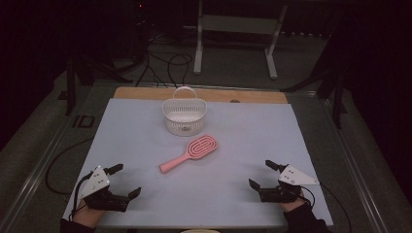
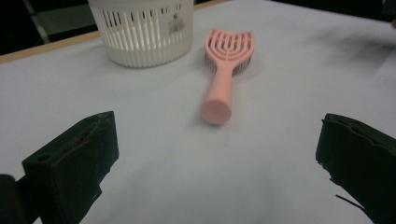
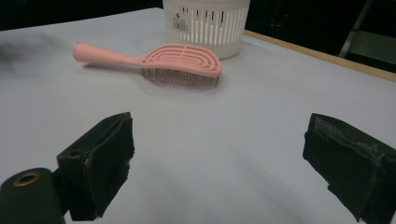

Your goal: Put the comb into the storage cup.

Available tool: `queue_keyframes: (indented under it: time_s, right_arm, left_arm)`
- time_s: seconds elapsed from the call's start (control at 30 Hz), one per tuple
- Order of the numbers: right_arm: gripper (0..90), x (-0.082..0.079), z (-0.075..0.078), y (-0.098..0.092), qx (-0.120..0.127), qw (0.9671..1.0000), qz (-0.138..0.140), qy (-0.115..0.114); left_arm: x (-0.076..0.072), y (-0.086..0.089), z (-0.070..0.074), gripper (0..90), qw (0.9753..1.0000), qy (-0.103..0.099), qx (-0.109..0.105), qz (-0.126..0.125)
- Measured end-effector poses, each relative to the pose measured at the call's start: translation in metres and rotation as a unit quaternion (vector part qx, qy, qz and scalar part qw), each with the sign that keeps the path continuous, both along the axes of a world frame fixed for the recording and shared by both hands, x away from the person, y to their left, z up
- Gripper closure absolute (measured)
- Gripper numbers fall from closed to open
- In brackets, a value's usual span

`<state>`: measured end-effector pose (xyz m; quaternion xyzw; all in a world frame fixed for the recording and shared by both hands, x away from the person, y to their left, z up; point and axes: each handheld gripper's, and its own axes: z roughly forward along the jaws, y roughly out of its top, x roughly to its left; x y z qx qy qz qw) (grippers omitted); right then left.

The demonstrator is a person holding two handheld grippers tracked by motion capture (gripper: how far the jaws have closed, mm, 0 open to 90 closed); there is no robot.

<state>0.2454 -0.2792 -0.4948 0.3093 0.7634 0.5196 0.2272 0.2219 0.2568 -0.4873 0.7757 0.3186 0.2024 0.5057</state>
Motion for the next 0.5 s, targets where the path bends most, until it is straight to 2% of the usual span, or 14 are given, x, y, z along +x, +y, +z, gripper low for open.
queue_keyframes:
  time_s: [0.27,0.33,0.5]
  right_arm:
    - [8.4,-0.001,0.001,0.002,0.004,1.0000,-0.001,-0.003]
    - [8.4,-0.001,0.001,0.002,0.005,1.0000,-0.002,-0.003]
    - [8.4,0.000,0.001,0.001,0.008,1.0000,-0.003,-0.003]
  left_arm:
    - [0.003,-0.001,0.013,0.4,1.0000,0.003,0.001,-0.007]
    - [0.005,-0.001,0.019,0.4,0.9999,0.004,0.009,-0.011]
    - [0.008,-0.002,0.028,0.4,0.9997,0.006,0.010,-0.019]
